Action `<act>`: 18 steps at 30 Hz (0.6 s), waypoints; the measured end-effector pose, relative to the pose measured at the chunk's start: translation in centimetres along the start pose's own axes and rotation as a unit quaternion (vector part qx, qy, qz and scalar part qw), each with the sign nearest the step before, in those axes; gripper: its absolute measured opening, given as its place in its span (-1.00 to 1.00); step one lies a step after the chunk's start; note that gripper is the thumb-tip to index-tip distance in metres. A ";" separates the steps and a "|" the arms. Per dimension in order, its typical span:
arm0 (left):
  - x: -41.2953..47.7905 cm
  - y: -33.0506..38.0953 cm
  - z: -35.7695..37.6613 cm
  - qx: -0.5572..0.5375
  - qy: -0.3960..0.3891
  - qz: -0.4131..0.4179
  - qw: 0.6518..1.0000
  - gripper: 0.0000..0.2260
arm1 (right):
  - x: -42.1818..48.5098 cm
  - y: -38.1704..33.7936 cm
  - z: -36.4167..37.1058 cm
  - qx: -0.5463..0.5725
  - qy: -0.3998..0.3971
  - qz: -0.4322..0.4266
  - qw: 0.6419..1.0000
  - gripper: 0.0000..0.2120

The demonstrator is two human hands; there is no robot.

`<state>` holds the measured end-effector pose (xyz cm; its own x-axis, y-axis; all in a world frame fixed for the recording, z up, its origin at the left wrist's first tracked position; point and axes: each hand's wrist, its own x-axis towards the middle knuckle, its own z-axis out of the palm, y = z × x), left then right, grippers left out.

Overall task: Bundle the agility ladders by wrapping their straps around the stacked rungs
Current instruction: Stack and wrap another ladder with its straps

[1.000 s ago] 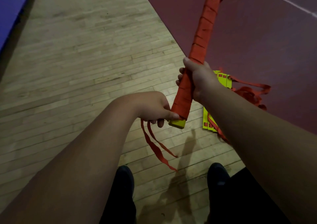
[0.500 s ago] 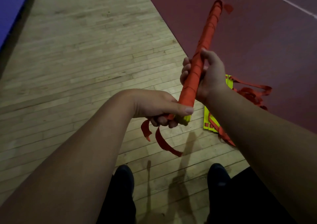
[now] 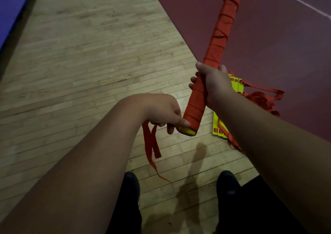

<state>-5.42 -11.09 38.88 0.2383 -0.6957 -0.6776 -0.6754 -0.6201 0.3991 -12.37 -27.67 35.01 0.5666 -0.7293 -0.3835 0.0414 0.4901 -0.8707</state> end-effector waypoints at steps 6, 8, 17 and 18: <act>1.1 2.2 1.7 0.070 0.067 -0.049 0.994 -0.32 | 0.0 1.1 0.6 -0.066 0.037 -0.041 0.996 -0.70; 1.3 1.9 2.0 0.065 0.081 -0.049 0.993 -0.33 | 0.0 1.1 0.9 -0.060 0.029 -0.039 0.997 -0.69; 0.5 -0.6 0.5 -0.076 0.036 0.003 0.996 -0.46 | -0.7 -0.8 0.4 0.128 -0.106 0.141 0.976 -0.63; 0.3 -0.6 0.5 -0.119 0.014 0.013 0.993 -0.44 | -0.8 -0.8 0.2 0.149 -0.134 0.157 0.967 -0.61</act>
<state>-5.28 -10.74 38.16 0.2455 -0.7204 -0.6487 -0.4977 -0.6679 0.5534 -12.74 -27.40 36.09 0.7807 -0.3925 -0.4863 0.0455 0.8119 -0.5821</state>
